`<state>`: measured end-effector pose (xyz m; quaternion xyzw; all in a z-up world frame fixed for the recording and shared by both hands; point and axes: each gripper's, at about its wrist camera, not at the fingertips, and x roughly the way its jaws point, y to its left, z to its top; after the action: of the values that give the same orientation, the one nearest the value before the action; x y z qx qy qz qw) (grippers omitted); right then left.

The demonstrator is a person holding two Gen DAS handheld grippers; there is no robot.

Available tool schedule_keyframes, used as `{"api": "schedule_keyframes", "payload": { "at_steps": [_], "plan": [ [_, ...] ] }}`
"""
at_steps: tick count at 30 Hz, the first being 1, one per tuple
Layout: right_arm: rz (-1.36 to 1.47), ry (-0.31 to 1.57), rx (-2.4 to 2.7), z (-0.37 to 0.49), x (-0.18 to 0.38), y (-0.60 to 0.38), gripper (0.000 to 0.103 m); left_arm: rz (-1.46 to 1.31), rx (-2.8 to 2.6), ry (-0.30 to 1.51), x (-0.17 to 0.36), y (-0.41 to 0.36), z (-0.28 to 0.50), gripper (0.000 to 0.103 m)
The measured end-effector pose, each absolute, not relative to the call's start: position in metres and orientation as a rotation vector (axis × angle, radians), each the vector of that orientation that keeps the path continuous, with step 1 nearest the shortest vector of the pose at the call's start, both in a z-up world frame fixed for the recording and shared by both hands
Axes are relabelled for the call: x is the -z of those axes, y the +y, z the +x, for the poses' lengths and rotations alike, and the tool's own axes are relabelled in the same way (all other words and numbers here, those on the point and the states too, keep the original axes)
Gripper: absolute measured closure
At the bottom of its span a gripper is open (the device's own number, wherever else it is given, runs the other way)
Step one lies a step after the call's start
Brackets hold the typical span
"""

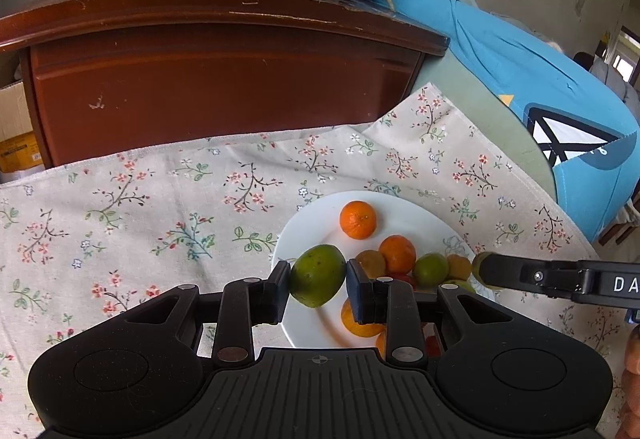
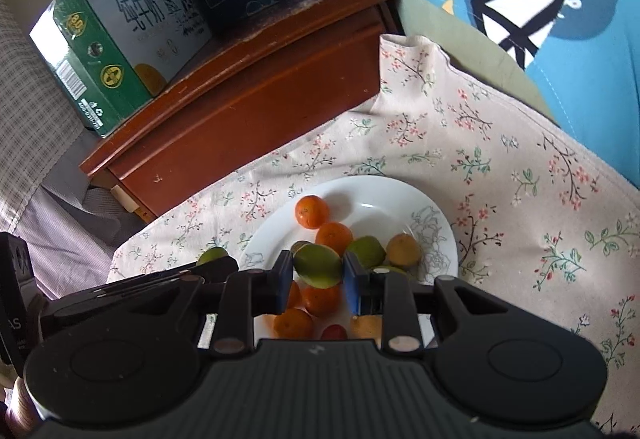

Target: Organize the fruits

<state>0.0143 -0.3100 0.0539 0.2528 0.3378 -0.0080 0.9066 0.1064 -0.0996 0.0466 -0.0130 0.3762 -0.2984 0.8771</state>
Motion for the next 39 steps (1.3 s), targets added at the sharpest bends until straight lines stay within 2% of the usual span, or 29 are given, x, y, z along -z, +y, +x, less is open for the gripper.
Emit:
{"api": "schedule_keyframes", "payload": {
  "at_steps": [9,11,12,13,18,20,23,32,36,39],
  "plan": [
    [0.541,0.713,0.035,0.018,-0.047,-0.309,0.072,-0.027,0.626,0.784,-0.047,-0.107,0.106,0.073],
    [0.534,0.707,0.038,0.018,-0.048,-0.308,0.072,-0.028,0.619,0.778,-0.051,-0.107,0.104,0.066],
    [0.53,0.703,0.04,0.018,-0.049,-0.308,0.072,-0.034,0.613,0.77,-0.053,-0.106,0.104,0.055],
    [0.528,0.701,0.042,0.018,-0.049,-0.308,0.072,-0.043,0.61,0.757,-0.056,-0.104,0.102,0.049],
    [0.515,0.686,0.054,0.017,-0.053,-0.309,0.07,-0.048,0.597,0.753,-0.067,-0.101,0.096,0.036],
    [0.51,0.687,0.053,0.016,-0.054,-0.308,0.066,-0.047,0.595,0.753,-0.07,-0.099,0.093,0.035],
    [0.505,0.687,0.049,0.014,-0.056,-0.306,0.065,-0.023,0.557,0.763,-0.075,-0.097,0.087,0.024],
    [0.442,0.695,0.05,0.008,-0.065,-0.297,0.06,-0.004,0.499,0.8,-0.086,-0.087,0.074,0.022],
    [0.421,0.692,0.056,0.004,-0.071,-0.294,0.056,0.009,0.473,0.809,-0.092,-0.085,0.066,0.015],
    [0.407,0.691,0.06,0.0,-0.075,-0.292,0.053,0.031,0.453,0.821,-0.096,-0.086,0.061,0.014]
  ]
}}
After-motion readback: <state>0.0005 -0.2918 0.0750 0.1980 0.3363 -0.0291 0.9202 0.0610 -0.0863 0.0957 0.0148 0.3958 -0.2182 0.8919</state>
